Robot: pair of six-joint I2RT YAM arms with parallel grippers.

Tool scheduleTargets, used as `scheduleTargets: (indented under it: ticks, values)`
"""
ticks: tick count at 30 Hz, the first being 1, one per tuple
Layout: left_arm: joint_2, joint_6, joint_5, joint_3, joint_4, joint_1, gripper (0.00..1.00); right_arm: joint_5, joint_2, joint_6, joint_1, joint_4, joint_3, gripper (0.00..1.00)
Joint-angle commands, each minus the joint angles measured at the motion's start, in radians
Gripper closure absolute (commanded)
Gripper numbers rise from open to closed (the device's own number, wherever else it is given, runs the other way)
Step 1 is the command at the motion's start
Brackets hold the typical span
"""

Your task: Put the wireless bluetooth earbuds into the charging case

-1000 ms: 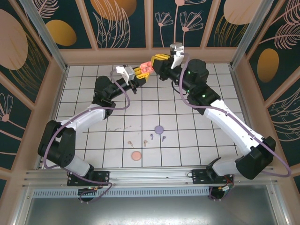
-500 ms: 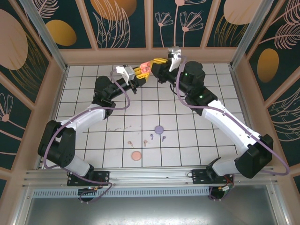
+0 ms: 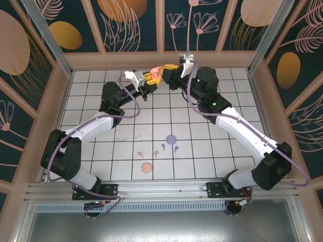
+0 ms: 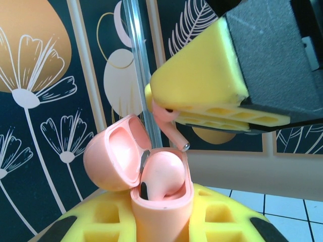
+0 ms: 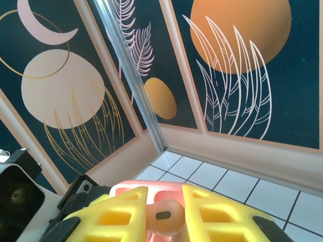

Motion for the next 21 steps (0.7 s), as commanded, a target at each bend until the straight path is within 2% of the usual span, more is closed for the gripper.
scheduleTargets:
  ticks: [1,16,21]
  values:
    - [-0.030,-0.016,-0.001,0.016,0.031,-0.008,1.00,-0.015,0.011,0.020,-0.010,0.047,-0.016,0.79]
    - [-0.039,-0.022,-0.003,0.009,0.042,-0.009,1.00,-0.006,0.025,-0.002,-0.009,0.060,-0.042,0.81]
    - [-0.042,-0.025,-0.006,0.010,0.046,-0.009,1.00,-0.006,0.032,-0.052,0.004,0.045,-0.042,0.81]
